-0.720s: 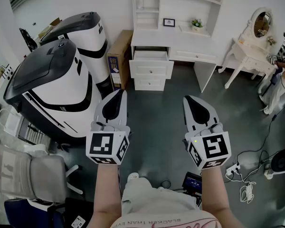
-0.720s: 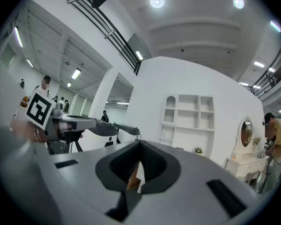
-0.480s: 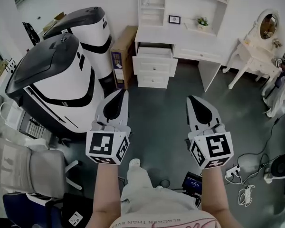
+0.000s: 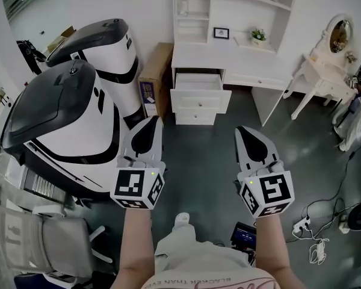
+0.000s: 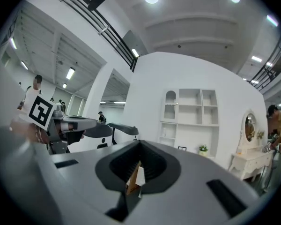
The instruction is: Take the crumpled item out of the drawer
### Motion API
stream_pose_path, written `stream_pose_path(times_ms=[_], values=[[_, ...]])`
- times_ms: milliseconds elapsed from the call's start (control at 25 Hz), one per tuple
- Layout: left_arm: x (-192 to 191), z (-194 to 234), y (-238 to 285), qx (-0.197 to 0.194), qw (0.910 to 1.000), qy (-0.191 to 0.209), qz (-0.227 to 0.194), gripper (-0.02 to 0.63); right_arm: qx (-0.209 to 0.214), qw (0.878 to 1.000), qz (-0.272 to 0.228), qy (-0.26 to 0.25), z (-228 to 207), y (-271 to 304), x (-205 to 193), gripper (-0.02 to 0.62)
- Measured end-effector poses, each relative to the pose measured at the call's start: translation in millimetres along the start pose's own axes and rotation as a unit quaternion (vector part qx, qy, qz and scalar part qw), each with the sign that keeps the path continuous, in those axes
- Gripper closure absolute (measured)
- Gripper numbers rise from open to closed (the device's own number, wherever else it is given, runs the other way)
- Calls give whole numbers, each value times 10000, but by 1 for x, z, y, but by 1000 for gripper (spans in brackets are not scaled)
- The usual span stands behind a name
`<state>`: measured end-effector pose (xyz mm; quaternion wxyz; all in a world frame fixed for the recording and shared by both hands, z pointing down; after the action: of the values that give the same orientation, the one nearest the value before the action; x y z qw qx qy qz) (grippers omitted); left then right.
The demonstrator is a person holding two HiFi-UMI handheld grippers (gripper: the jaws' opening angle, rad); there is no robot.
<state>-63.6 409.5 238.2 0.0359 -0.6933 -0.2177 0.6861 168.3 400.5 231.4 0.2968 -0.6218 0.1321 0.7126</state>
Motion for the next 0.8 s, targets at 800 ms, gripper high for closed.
stream_pose_path(times_ms=[800], values=[[-69,113,105,-449,9983,-365,-19,597,-659,9976,166,-121,-11,137,-41,589]])
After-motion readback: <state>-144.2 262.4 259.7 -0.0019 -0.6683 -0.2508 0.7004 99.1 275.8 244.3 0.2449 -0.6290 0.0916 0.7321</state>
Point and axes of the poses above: the fingertips, and each gripper's own axes: y forward along the fingers, z to its left, x out of its top, the point moved 6 cm from there along -y, backward along the fingers, and after that the axes turned 11 degrees about -z, right-handed, at the moved point
